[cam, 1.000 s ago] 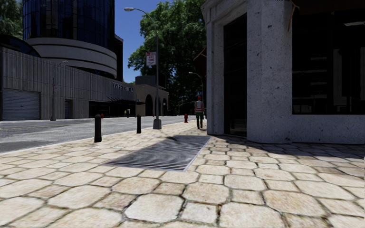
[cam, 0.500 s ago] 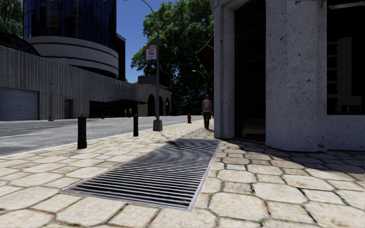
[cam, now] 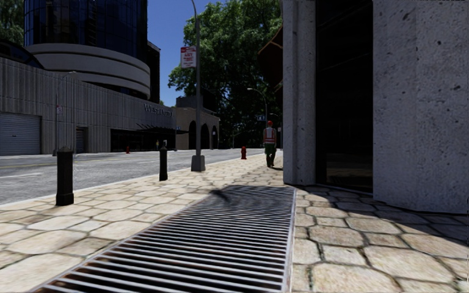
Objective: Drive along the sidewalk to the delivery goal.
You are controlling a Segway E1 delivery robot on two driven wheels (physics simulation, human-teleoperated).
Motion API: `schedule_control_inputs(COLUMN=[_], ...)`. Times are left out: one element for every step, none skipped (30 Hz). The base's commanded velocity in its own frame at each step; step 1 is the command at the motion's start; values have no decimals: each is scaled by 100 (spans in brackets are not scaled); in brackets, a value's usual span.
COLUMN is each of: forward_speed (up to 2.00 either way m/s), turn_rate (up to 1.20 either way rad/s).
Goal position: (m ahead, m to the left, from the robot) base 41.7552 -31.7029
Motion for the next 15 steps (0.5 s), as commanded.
schedule_control_inputs(forward_speed=[200, 200, 200, 200, 200, 200, 200, 200, 200, 200, 200, 200, 200, 200, 200], turn_rate=[0, 0, 0, 0, 0, 0, 0, 0, 0, 0, 0, 0, 0, 0, 0])
